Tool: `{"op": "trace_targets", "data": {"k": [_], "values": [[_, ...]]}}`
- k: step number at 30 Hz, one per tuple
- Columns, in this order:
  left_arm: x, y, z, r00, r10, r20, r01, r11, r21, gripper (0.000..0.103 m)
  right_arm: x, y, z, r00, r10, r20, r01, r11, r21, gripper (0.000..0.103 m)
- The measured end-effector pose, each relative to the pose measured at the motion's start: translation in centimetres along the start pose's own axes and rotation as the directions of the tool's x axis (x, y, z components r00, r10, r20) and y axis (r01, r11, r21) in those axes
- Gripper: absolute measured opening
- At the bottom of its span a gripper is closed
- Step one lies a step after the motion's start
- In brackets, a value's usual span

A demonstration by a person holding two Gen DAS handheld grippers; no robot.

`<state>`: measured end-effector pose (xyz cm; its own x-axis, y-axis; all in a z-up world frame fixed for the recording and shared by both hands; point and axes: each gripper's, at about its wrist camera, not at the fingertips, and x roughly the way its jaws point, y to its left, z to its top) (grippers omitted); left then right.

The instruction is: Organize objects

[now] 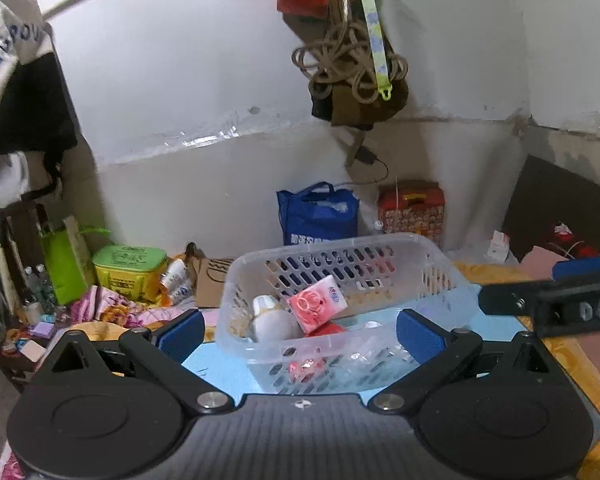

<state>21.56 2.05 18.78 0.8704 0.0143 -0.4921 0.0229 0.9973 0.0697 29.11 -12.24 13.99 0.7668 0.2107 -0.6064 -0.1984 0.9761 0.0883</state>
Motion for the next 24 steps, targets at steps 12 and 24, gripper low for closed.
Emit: {"op": "trace_targets", "data": {"k": [12, 24], "values": [[8.0, 0.5, -2.7, 0.997, -0.081, -0.003, 0.08, 0.99, -0.115, 0.103, 5.5, -4.8, -5.0, 0.999, -0.028, -0.018, 0.029, 0.994, 0.102, 0.103], [6.2, -0.3, -4.0, 0.997, -0.077, -0.002, 0.076, 0.991, -0.106, 0.103, 2.3, -4.1, -6.1, 1.0, 0.001, 0.032, -0.003, 0.997, 0.081, 0.103]]}}
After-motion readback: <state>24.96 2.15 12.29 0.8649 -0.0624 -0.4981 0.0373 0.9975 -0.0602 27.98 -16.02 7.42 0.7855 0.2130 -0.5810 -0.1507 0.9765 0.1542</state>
